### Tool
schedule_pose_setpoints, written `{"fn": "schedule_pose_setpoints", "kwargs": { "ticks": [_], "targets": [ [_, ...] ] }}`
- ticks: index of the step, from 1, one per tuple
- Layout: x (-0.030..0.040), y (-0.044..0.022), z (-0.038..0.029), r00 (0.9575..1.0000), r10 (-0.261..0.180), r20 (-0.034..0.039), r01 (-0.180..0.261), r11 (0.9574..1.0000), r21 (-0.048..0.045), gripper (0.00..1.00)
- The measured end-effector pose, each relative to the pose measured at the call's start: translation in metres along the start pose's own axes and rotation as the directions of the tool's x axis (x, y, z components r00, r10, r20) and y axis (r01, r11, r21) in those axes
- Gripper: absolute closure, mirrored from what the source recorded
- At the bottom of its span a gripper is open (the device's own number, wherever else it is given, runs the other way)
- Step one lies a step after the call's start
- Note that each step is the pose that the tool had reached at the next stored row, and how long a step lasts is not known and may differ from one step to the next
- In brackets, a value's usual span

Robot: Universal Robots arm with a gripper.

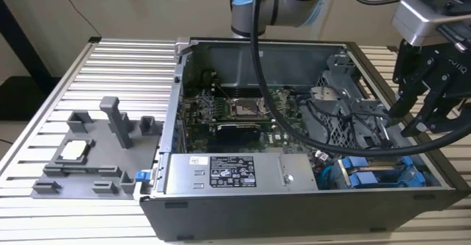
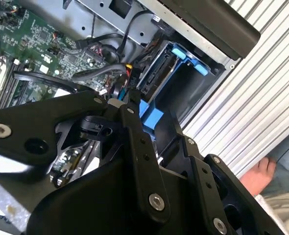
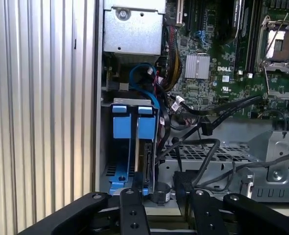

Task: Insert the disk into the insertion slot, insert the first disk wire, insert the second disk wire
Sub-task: 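Insert the first disk wire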

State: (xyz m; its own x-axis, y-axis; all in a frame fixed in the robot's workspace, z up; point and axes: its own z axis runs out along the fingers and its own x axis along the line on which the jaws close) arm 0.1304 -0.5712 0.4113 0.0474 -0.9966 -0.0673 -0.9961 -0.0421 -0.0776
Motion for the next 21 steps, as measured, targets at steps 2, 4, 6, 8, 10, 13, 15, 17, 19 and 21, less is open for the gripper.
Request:
{"fn": "schedule_pose_setpoints", "kwargs": {
  "ticks": [2,4,6,8,10,13,15,17,19,21],
  "targets": [
    [0.0002,0.0,0.0015,1.0,-0.002,0.0048,0.002,1.0,0.0025,0.59],
    [0.0002,0.0001,0.0027,1.0,-0.005,0.0078,0.005,1.0,0.007,0.59],
    [0.0003,-0.0001,0.0035,0.9999,-0.009,0.0136,0.009,0.9999,0.0131,0.59],
    [0.0003,-0.0003,0.0045,0.9997,-0.013,0.0202,0.013,0.9997,0.0196,0.59],
    [0.0004,-0.0004,0.0055,0.9995,-0.017,0.0251,0.017,0.9995,0.0253,0.59],
    [0.0005,-0.0005,0.0071,0.9992,-0.023,0.0322,0.022,0.9992,0.0326,0.59],
    [0.0,-0.0005,0.0088,0.999,-0.027,0.0353,0.026,0.999,0.0358,0.59],
    [-0.0018,-0.0003,0.0121,0.9988,-0.033,0.0372,0.031,0.9988,0.037,0.59],
    [-0.0028,-0.0001,0.015,0.9985,-0.039,0.038,0.038,0.9986,0.0371,0.59],
    [-0.0035,0.0,0.0171,0.9982,-0.045,0.0391,0.044,0.9984,0.0374,0.59]
  ]
}}
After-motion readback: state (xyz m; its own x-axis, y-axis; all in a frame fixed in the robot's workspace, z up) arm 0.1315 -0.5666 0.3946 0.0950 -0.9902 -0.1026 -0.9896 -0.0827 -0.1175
